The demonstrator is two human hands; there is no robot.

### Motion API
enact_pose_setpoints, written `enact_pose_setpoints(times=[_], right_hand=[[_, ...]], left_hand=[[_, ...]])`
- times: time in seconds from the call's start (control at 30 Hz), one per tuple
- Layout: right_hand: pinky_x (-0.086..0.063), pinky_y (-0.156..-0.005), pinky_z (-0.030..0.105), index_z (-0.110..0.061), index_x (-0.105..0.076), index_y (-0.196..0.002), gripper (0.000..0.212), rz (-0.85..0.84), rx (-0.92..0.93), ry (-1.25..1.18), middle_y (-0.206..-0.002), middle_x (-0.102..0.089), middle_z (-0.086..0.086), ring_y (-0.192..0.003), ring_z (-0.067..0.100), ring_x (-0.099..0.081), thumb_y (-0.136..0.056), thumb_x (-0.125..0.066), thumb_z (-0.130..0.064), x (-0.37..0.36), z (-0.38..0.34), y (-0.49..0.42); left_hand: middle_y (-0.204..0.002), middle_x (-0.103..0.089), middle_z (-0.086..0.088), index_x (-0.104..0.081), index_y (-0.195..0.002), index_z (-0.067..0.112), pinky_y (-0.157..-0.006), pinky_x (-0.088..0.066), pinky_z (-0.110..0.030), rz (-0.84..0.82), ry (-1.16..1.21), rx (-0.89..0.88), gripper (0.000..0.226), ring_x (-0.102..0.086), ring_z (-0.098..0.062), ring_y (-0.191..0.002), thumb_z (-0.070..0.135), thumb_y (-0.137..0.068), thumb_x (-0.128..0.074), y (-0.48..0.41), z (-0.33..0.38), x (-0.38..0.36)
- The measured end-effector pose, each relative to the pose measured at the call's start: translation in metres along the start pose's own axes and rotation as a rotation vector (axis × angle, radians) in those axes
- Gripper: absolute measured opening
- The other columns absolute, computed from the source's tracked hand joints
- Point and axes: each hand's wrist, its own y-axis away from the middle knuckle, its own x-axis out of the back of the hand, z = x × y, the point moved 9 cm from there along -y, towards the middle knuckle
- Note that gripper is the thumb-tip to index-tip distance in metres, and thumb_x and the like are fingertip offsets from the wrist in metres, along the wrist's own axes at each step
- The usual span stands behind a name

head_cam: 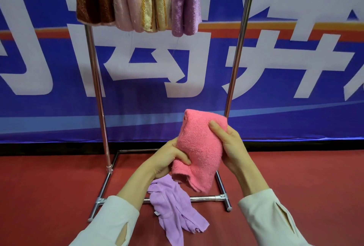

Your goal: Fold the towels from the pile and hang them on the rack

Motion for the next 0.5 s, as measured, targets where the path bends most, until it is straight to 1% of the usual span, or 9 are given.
enact_pose_setpoints(times=[0.1,0.17,0.2,0.23,0.3,0.33,0.4,0.47,0.5], right_hand=[[-0.056,-0.069,0.024,-0.012,-0.072,-0.093,0.011,0.086,0.096,0.098,-0.084,-0.076,0.002,-0.077,0.012,-0.070,-0.087,-0.067,-0.019,0.003,-0.010,0.001],[-0.057,-0.069,0.025,-0.013,-0.073,-0.090,0.007,0.113,0.106,0.148,-0.082,-0.076,0.000,-0.076,0.012,-0.069,-0.086,-0.069,-0.017,0.004,-0.010,0.001],[-0.057,-0.071,0.028,-0.014,-0.073,-0.088,0.005,0.116,0.111,0.178,-0.082,-0.076,0.001,-0.076,0.013,-0.069,-0.085,-0.070,-0.017,0.004,-0.010,0.001],[-0.057,-0.074,0.033,-0.014,-0.074,-0.088,0.005,0.111,0.113,0.205,-0.083,-0.076,0.002,-0.078,0.015,-0.069,-0.084,-0.072,-0.017,0.003,-0.009,0.001],[-0.056,-0.078,0.037,-0.014,-0.074,-0.087,0.006,0.108,0.111,0.226,-0.086,-0.076,0.006,-0.081,0.019,-0.070,-0.083,-0.073,-0.018,0.000,-0.008,0.002],[-0.057,-0.078,0.036,-0.014,-0.074,-0.087,0.006,0.111,0.117,0.219,-0.086,-0.076,0.007,-0.082,0.020,-0.071,-0.083,-0.073,-0.018,0.000,-0.009,0.002],[-0.058,-0.077,0.033,-0.013,-0.074,-0.089,0.008,0.105,0.103,0.185,-0.089,-0.076,0.008,-0.084,0.021,-0.071,-0.084,-0.072,-0.019,0.000,-0.007,0.000],[-0.057,-0.080,0.034,-0.013,-0.071,-0.096,0.018,0.097,0.067,0.184,-0.095,-0.075,0.008,-0.090,0.022,-0.071,-0.083,-0.073,-0.024,0.000,-0.002,-0.001],[-0.056,-0.081,0.034,-0.014,-0.068,-0.099,0.026,0.130,0.067,0.226,-0.097,-0.074,0.006,-0.091,0.021,-0.070,-0.080,-0.076,-0.030,0.003,0.000,-0.002]], left_hand=[[-0.085,-0.071,-0.003,-0.063,-0.103,0.013,-0.071,-0.054,-0.025,-0.044,-0.045,-0.013,0.055,-0.065,-0.018,-0.082,-0.013,-0.054,-0.060,0.003,0.003,-0.001],[-0.101,-0.072,-0.002,-0.060,-0.115,0.016,-0.080,-0.054,-0.024,-0.114,-0.057,-0.018,0.056,-0.067,-0.017,-0.096,0.000,-0.063,-0.070,0.007,0.003,-0.009],[-0.106,-0.071,-0.001,-0.058,-0.118,0.017,-0.082,-0.054,-0.025,-0.098,-0.059,-0.028,0.054,-0.067,-0.016,-0.100,0.007,-0.068,-0.076,0.007,0.004,-0.010],[-0.109,-0.071,-0.001,-0.058,-0.117,0.017,-0.084,-0.054,-0.025,-0.031,-0.065,-0.050,0.051,-0.067,-0.014,-0.100,0.017,-0.071,-0.080,0.005,0.006,-0.007],[-0.106,-0.072,-0.001,-0.061,-0.111,0.018,-0.085,-0.054,-0.025,0.158,-0.059,-0.123,0.040,-0.069,-0.012,-0.095,0.033,-0.076,-0.073,0.001,0.015,0.003],[-0.102,-0.073,0.000,-0.063,-0.106,0.019,-0.083,-0.055,-0.025,0.229,-0.036,-0.162,0.031,-0.069,-0.013,-0.093,0.033,-0.080,-0.069,0.000,0.019,0.006],[-0.098,-0.074,0.000,-0.066,-0.100,0.021,-0.082,-0.056,-0.027,0.294,-0.005,-0.228,0.016,-0.070,-0.016,-0.092,0.027,-0.085,-0.066,-0.001,0.024,0.007],[-0.100,-0.074,-0.002,-0.067,-0.100,0.022,-0.085,-0.055,-0.033,0.338,-0.026,-0.277,0.015,-0.070,-0.019,-0.095,0.025,-0.085,-0.067,-0.001,0.026,0.011],[-0.101,-0.074,-0.002,-0.068,-0.100,0.023,-0.087,-0.055,-0.036,0.360,-0.039,-0.295,0.017,-0.070,-0.020,-0.096,0.026,-0.084,-0.069,-0.001,0.026,0.014]])
